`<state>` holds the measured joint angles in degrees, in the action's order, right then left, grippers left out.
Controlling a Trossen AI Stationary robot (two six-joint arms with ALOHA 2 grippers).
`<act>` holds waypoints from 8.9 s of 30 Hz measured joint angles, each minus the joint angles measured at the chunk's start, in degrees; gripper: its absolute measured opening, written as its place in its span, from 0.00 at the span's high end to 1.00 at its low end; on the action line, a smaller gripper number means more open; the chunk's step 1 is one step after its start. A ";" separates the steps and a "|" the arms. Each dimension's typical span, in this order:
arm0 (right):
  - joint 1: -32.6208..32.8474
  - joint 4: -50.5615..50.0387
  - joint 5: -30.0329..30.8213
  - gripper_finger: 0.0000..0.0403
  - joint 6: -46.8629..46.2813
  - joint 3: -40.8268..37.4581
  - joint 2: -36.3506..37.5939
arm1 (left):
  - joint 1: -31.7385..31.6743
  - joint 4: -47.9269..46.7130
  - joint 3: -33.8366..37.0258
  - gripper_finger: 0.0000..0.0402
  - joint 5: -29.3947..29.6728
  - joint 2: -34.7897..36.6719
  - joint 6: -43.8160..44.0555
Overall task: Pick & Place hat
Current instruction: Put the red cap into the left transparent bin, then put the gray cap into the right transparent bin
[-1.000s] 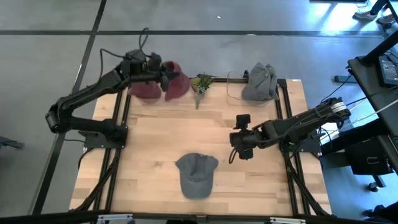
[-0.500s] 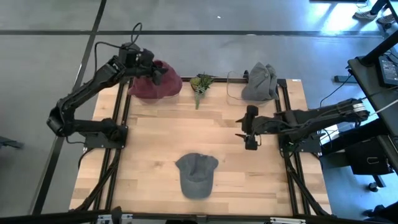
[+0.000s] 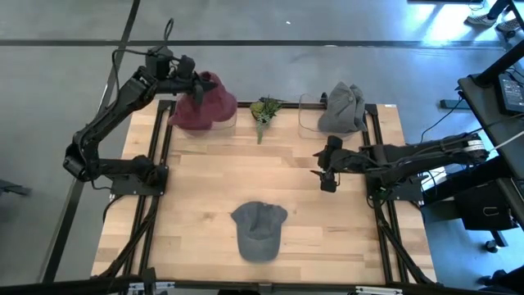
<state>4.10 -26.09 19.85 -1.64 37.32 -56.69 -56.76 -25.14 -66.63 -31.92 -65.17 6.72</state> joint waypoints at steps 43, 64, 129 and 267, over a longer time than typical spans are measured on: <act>-0.57 8.53 0.01 0.33 2.34 -5.04 -0.02 | 0.01 -28.31 0.04 0.87 39.51 -7.41 -7.26; -0.55 8.53 0.00 0.33 2.12 -5.00 -0.02 | 0.03 -29.51 -4.23 0.54 48.18 -4.96 -4.33; -0.38 15.99 -10.43 0.33 -5.74 -4.98 -0.33 | 66.21 21.13 13.11 0.54 30.05 -40.87 2.75; -44.16 -7.22 7.22 0.93 -8.42 22.80 -14.49 | 55.20 27.23 10.97 0.74 47.26 -18.99 -13.41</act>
<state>-40.05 -33.32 27.07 -10.07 60.12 -71.18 -1.56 2.09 -55.66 15.33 -84.16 -6.69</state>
